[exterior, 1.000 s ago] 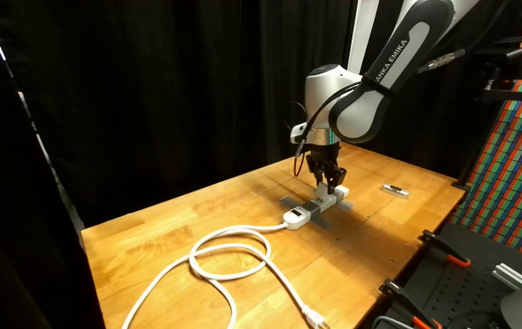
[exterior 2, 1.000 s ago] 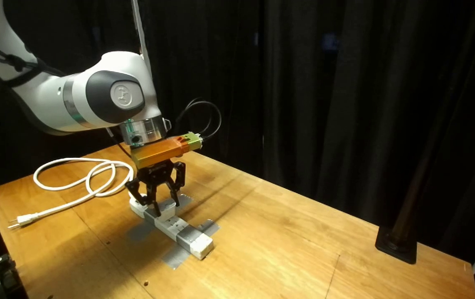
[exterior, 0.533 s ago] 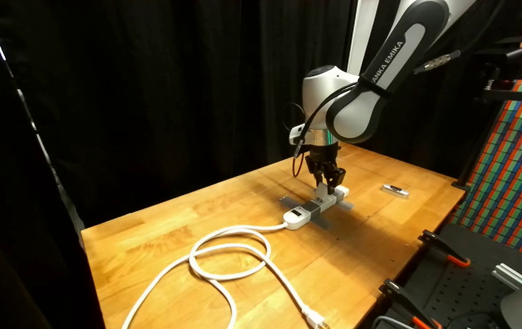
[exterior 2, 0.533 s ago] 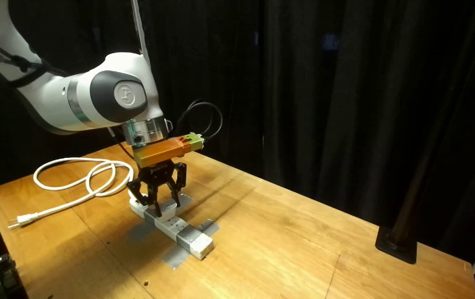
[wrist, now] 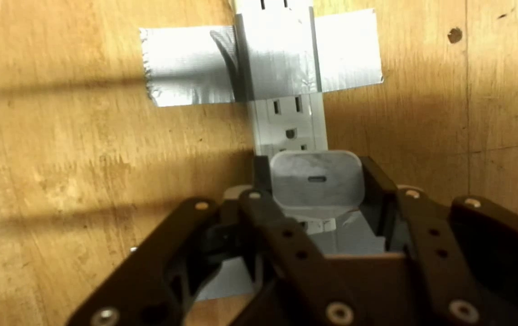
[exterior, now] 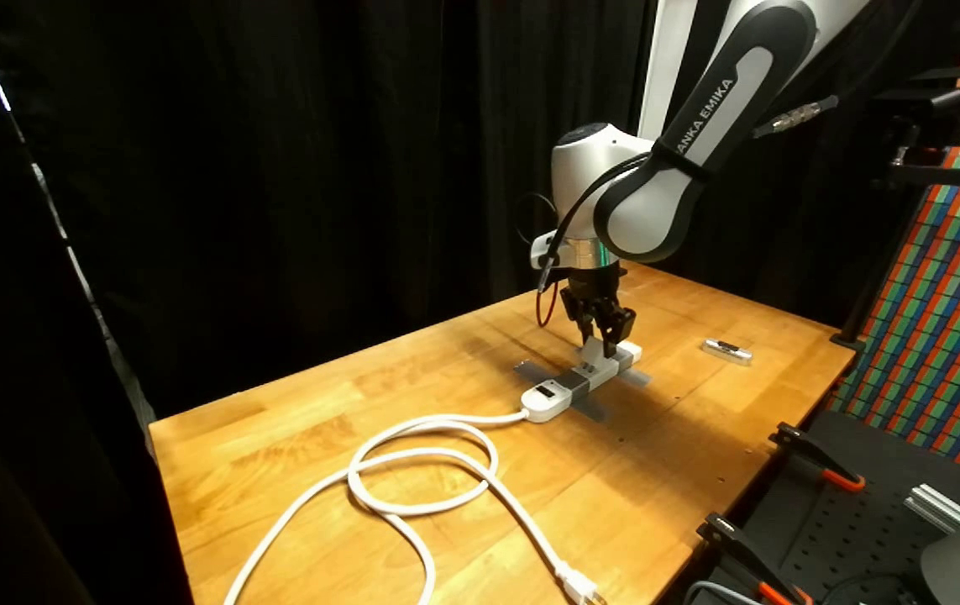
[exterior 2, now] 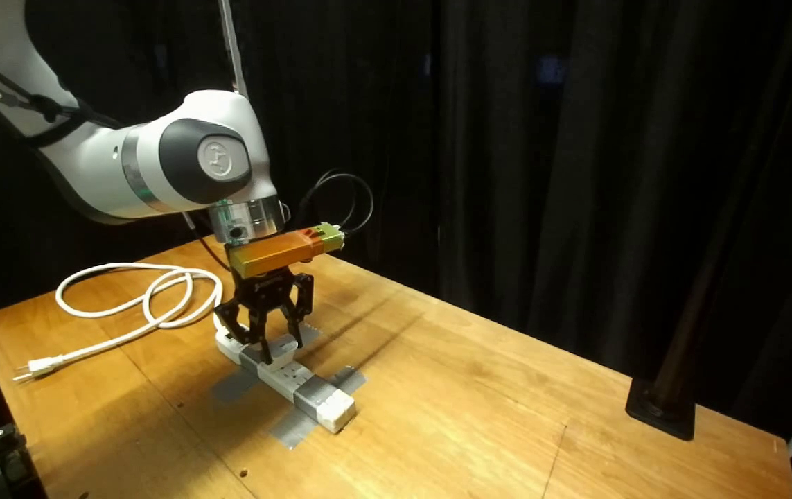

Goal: Put the charging block on the extension sockets

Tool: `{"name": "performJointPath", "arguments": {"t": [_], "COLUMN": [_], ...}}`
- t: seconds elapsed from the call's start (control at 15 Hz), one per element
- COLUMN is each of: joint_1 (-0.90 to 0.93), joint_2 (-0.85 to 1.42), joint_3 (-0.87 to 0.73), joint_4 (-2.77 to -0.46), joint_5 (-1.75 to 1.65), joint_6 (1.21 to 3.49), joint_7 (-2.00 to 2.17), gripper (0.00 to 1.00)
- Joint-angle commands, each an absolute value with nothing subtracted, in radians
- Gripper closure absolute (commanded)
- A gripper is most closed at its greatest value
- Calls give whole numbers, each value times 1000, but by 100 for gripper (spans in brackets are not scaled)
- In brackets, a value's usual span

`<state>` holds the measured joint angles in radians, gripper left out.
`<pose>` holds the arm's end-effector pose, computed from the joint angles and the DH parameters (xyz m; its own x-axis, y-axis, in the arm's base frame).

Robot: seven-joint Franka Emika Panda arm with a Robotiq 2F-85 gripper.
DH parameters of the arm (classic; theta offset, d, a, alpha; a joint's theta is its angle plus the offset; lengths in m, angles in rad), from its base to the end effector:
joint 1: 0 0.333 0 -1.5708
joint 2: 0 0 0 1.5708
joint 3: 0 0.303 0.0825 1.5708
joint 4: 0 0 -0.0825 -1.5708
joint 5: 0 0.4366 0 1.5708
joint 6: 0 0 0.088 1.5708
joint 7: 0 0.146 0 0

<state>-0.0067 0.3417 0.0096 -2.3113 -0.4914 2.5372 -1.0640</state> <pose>0.5287 -0.0030 0.0894 0.0739 0.9604 -0.2688 0.9957 -0.0860 -0.0337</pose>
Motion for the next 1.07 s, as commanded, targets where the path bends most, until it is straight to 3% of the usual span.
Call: {"name": "performJointPath", "arguments": {"t": [0.0,1.0], "joint_1": [2,5], "joint_2": [364,344], "joint_3": [35,80], "joint_4": [-2344,-2387], "joint_5": [-478,-435], "joint_6": [2514,2493], "joint_7": [-1085,-1152], "gripper": [77,77]}}
